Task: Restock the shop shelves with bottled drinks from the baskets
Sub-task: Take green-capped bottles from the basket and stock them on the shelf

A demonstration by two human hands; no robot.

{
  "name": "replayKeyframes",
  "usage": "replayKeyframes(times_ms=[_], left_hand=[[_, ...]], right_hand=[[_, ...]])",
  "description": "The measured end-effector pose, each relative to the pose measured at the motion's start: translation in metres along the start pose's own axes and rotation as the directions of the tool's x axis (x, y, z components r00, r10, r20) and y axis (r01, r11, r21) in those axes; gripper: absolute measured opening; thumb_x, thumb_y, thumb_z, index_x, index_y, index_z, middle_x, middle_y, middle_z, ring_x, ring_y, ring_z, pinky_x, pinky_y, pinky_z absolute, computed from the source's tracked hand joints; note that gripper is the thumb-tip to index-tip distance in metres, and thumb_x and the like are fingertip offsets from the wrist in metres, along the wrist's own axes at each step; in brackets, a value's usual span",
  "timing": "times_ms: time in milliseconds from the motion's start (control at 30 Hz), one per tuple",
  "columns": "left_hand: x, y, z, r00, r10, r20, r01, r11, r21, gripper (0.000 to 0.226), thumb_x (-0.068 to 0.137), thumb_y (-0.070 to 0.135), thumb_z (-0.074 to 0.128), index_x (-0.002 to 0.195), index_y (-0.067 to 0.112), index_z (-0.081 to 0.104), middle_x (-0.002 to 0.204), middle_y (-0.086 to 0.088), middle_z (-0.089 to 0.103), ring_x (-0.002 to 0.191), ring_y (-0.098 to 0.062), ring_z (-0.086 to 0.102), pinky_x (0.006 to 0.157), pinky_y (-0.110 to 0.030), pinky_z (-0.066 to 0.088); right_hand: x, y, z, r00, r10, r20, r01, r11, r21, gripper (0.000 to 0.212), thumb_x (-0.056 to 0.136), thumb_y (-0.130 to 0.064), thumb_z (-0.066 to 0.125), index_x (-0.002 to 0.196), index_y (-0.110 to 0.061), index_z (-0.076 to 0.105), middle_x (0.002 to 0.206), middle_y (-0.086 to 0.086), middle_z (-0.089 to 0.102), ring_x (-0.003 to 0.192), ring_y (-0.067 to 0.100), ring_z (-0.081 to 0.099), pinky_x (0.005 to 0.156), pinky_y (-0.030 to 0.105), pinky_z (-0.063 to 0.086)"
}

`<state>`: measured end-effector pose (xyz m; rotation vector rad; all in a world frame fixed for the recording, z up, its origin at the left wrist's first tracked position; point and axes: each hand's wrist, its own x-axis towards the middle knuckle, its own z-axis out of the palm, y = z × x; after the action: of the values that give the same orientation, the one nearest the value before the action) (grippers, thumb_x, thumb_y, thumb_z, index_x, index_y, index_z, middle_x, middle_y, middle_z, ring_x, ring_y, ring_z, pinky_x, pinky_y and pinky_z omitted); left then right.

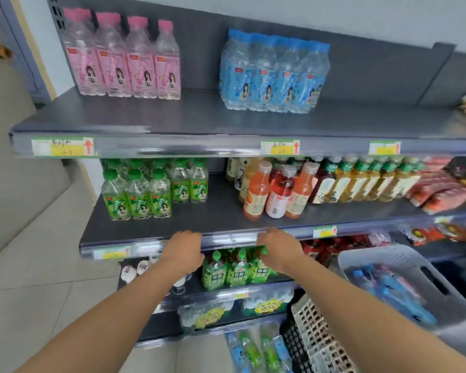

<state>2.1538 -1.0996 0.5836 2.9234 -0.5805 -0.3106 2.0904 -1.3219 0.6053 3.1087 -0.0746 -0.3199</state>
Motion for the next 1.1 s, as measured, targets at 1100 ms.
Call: replayKeyframes(times_ms=[1100], left_hand=[[-0.066,0.511,0.215,0.646,0.626,0.437,-0.728,0.676,0.108,0.016,0.089,0.005,0.057,0.104,0.006,0.061,0.106,-0.013,0.061,0.102,-0.03,0.059,0.078,-0.037,0.048]], right_hand=[[-0.305,0.366,0.214,0.731,0.462,0.503,-0.58,0.808,0.101,0.036,0.087,-0.025,0.059,0.123,-0.021,0.056,0.125,0.005,0.058,0.116,0.028,0.054,0.092,0.039,0.05]])
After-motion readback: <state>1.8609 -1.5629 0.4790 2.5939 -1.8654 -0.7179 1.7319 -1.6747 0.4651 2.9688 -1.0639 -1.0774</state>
